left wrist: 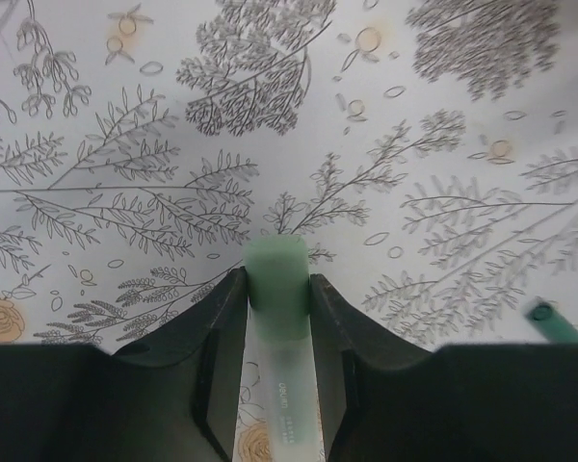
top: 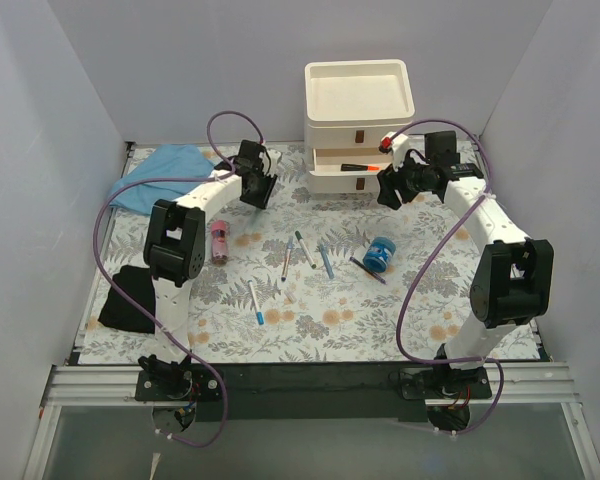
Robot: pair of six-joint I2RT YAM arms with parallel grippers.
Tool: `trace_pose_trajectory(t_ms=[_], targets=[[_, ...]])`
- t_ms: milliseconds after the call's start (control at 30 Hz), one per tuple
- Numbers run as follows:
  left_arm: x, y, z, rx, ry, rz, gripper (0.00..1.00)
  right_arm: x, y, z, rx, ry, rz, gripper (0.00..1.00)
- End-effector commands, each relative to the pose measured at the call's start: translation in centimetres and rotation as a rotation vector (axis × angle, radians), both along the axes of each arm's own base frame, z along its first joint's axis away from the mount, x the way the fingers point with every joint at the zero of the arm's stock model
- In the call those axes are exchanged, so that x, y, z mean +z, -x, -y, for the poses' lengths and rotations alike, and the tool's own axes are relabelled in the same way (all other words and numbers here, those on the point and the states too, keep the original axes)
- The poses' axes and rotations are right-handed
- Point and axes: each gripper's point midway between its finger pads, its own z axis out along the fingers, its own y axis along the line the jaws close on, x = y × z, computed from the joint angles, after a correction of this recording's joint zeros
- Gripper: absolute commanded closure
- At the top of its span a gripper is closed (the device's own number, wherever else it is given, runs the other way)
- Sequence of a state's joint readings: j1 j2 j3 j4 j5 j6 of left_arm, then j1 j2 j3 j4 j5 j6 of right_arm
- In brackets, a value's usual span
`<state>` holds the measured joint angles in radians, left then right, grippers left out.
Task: Sort the stationery into containers
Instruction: Pick up the pen from the center of the board, then place the pen in the drawer.
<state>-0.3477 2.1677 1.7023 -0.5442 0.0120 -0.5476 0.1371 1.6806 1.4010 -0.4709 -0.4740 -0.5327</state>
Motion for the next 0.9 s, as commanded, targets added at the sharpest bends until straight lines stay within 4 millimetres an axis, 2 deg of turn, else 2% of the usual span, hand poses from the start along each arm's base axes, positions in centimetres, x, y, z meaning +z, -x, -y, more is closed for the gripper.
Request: trace_pose_trajectory(t_ms=[0, 33, 100, 133, 200, 233, 300, 367, 400, 533, 667, 867], targets=[[8.7, -1.0, 3.3, -0.108, 0.173, 0.085, 1.0, 2.2, -1.7, 0.2, -0.012, -0.003, 0.069, 0.34], [11.0, -1.3, 3.9, -0.125, 0.203, 0.115, 1.0, 2.3, -1.9, 0.4, -0.018, -0.001, 0.072, 0.34], [13.8, -1.2, 5.1, -0.187, 0.255, 0.155, 1.0, 2.5, -2.4, 0.6, -0.023, 0.003, 0.079, 0.34], [16.4, -0.8, 6.1, -0.244, 0.309, 0.191, 1.0, 2.4, -2.5, 0.8, -0.027, 0.003, 0.079, 0.34], [19.1, -0.3, 7.0, -0.325, 0.354, 0.246, 1.0, 2.4, -2.8, 1.1, -0.031, 0.011, 0.084, 0.34], [21.0, 0.3, 8.4, -0.406, 0.417, 0.282, 1.0, 2.4, -3.0, 1.2, -0.033, 0.014, 0.085, 0.34], [25.2, 1.1, 9.3, -0.489, 0.479, 0.399, 1.0, 2.3, -3.2, 1.7, -0.047, 0.021, 0.086, 0.34], [27.6, 2.6, 10.5, -0.571, 0.531, 0.468, 1.0, 2.4, -3.3, 1.9, -0.054, 0.023, 0.089, 0.34], [29.1, 2.4, 11.1, -0.607, 0.541, 0.542, 1.0, 2.5, -3.2, 2.1, -0.056, 0.026, 0.092, 0.34], [30.9, 3.5, 14.1, -0.742, 0.541, 0.66, 1.0, 2.4, -3.1, 2.6, -0.07, 0.036, 0.099, 0.34], [30.9, 4.1, 16.5, -0.877, 0.535, 0.745, 0.96, 2.5, -2.5, 2.9, -0.074, 0.048, 0.112, 0.34], [30.3, 3.5, 19.6, -1.009, 0.459, 0.875, 0.87, 2.0, -1.6, 3.9, -0.093, 0.062, 0.106, 0.34]])
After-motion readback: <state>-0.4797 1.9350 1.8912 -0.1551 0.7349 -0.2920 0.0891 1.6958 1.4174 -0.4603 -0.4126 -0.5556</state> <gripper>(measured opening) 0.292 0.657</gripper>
